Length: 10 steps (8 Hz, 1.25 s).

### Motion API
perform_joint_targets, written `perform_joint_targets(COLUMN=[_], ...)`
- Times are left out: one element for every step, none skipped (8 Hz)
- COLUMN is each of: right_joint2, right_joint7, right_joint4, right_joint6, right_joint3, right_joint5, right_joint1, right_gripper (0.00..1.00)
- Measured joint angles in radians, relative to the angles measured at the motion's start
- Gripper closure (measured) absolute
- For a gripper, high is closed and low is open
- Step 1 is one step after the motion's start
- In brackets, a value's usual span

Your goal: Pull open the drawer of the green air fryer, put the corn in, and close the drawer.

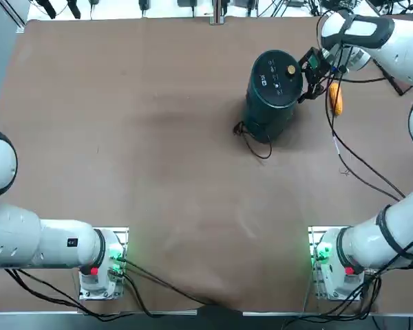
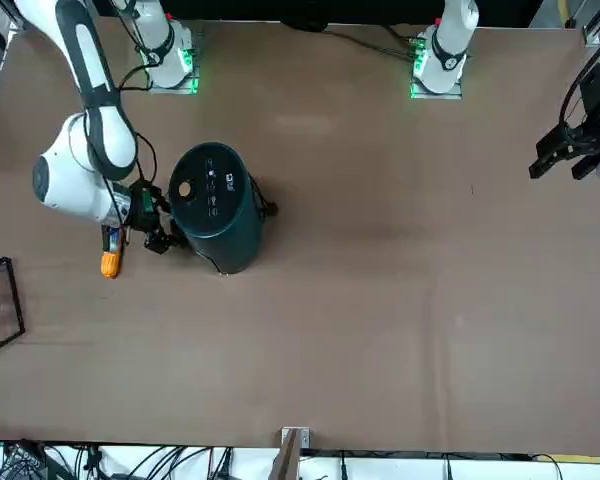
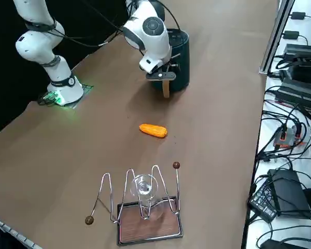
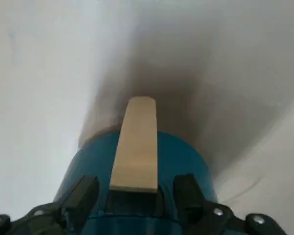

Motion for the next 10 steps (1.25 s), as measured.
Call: perform_joint_targets(right_joint2=[0.001, 0.003, 0.005, 0.008, 0.008, 0.007, 0.007, 0.007, 0.007, 0.007], right_joint7=[0.000, 0.000, 0.000, 0.000, 0.000, 0.000, 0.000, 0.000, -0.001, -0.003], right_joint4=[-0.001, -0.002, -0.003, -0.003, -0.003, -0.003, -0.003, -0.003, -0.003, -0.002], right_joint6=[0.005, 0.011, 0.018, 0.021, 0.020, 0.020, 0.020, 0.020, 0.020, 0.019], right_joint3=[0.000, 0.000, 0.000, -0.001, -0.002, -0.002, -0.002, -0.002, -0.003, -0.008], right_joint5=[0.000, 0.000, 0.000, 0.000, 0.000, 0.000, 0.000, 0.000, 0.000, -0.001], right_joint1=[0.000, 0.001, 0.002, 0.003, 0.003, 0.003, 0.003, 0.003, 0.003, 0.000], right_gripper=[0.13, 0.34, 0.40, 0.52, 0.52, 0.52, 0.52, 0.52, 0.52, 0.52])
